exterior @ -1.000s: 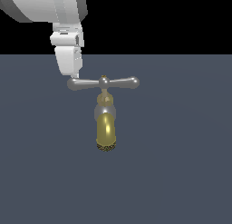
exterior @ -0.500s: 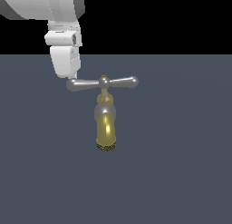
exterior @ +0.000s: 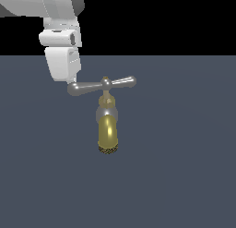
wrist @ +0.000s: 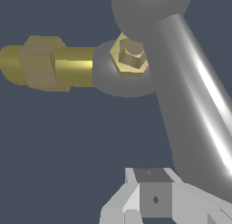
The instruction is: Turn on the faucet by rotating a designated handle.
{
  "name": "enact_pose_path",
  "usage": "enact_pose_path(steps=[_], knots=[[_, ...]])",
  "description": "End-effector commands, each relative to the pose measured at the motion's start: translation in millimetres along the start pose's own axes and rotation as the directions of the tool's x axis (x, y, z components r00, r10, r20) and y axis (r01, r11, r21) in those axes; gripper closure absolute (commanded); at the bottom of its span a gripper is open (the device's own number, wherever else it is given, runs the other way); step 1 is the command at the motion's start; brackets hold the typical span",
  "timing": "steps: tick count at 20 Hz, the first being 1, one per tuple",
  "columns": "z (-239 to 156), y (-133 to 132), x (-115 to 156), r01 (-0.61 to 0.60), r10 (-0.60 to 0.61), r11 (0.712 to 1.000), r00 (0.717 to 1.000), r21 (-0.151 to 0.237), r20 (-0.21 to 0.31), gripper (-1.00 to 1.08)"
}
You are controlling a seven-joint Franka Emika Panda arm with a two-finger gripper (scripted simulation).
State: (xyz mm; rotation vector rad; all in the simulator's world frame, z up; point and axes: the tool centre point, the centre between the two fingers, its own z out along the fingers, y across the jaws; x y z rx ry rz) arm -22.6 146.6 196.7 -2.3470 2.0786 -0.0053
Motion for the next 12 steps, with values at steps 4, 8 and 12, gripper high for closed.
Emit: enact_pose_path(steps=[4,8,12], knots=[[-0.1,21.1,-3.3,0.003,-0.003,1.0,1.0,-0.007,-0.002,1.08],[-0.2,30.4,-4.3,0.003,-0.003,1.0,1.0,-0.007,-0.002,1.08],[-0.7,33.8,2.0,0.004,-0.004,1.0,1.0,-0.002,-0.002,1.08]])
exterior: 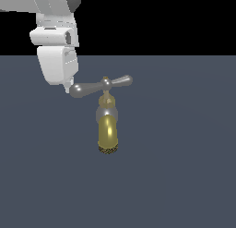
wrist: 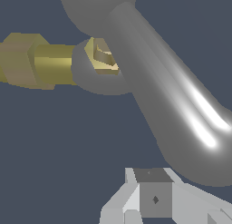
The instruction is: Turn on the faucet by rotating a designated handle.
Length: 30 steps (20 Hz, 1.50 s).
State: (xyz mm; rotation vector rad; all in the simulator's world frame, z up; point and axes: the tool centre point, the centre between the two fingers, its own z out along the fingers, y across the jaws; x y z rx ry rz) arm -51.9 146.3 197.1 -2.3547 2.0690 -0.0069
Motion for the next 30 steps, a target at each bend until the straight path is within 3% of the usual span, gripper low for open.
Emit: enact_pose_path(steps=[1,22,24,30], knots=[[0.1,7.6,7.4,-0.004,0.004,1.0,1.0,-0.003,-0.002,1.08],[-0.2,71.1,54.1,-0.005,0.005,1.0,1.0,-0.008,-0.001,1.08],[-0.5,68.4,41.2,0.018,-0.018,1.0,1.0,-0.006,-0.001,1.08],[-0.5,72.9,77.8,0.01,-0.01,1.0,1.0,-0.007,-0.001,1.08]])
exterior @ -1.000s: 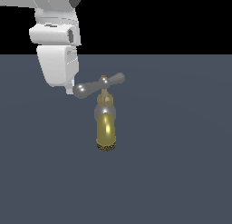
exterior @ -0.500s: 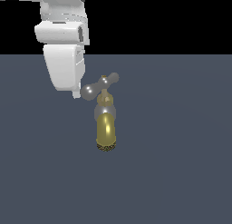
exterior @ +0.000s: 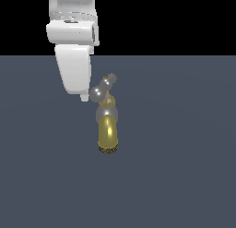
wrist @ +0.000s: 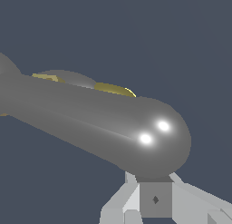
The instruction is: Turn on the faucet by rotating a designated handle.
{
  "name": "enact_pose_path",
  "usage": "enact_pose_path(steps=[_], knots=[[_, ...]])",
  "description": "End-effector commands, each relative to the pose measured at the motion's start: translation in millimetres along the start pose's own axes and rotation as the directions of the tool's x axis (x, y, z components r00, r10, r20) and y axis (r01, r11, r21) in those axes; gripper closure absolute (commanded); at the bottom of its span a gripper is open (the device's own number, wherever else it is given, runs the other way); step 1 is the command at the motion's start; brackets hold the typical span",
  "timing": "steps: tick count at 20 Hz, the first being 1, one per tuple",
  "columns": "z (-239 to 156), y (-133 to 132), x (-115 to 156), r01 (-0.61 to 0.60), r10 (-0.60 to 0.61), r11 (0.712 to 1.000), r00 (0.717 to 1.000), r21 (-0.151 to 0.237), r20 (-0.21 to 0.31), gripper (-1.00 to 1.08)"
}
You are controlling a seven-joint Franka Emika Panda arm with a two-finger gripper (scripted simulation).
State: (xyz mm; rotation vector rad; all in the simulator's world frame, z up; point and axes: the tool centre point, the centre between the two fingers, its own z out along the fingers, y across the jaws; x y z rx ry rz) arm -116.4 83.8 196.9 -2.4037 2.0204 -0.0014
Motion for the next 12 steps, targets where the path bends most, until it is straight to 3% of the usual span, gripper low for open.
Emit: enact_pose_path(steps=[1,12], knots=[[0.1,2.9,30.2,-0.035,0.035,0.999,0.999,0.0,0.0,1.08],[0.2,13.4,90.6,-0.048,0.048,0.999,0.999,-0.002,0.0,1.08]])
